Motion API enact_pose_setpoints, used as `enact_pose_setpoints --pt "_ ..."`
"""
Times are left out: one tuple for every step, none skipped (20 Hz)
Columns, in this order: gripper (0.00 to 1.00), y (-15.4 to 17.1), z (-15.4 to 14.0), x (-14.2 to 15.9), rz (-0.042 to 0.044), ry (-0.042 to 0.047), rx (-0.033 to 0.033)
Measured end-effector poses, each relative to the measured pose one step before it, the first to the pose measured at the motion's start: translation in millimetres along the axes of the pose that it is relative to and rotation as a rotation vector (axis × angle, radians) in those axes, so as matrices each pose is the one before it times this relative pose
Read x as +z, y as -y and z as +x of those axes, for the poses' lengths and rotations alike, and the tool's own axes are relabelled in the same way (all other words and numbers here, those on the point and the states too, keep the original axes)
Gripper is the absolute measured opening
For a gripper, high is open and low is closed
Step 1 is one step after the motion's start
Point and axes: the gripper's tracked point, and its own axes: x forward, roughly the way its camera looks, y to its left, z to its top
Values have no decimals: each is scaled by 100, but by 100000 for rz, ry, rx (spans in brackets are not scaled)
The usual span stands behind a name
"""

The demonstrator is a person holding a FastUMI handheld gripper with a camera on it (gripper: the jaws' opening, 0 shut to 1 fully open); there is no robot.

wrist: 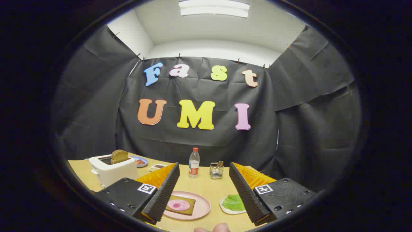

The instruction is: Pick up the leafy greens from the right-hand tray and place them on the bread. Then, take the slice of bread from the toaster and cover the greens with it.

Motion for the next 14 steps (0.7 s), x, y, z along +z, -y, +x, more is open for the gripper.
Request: enact_pose_setpoints --pt "95 107 47 -226 446 -336 -154" --pt "95 198 -1 -93 200 -146 -232" --pt "95 73 40 -132 259 -56 -179" --pt "95 -54 85 -102 163 -423 292" --pt "95 -157 59 -393 -190 -976 738" --pt "95 -118 177 -417 -510 -1135 795" --pt "95 152 107 -240 -253 -724 -25" --pt "95 128 80 -103 18 -259 -169" --pt "95 75 89 -256 -119 -402 -48" --pt "95 108 115 -18 -157 -23 -282" --pt "95 131 78 3 68 329 -391" --pt "95 55 127 -63 128 322 -235" --pt "95 -86 69 -140 -114 132 27" --pt "95 -71 243 -360 -360 -570 172"
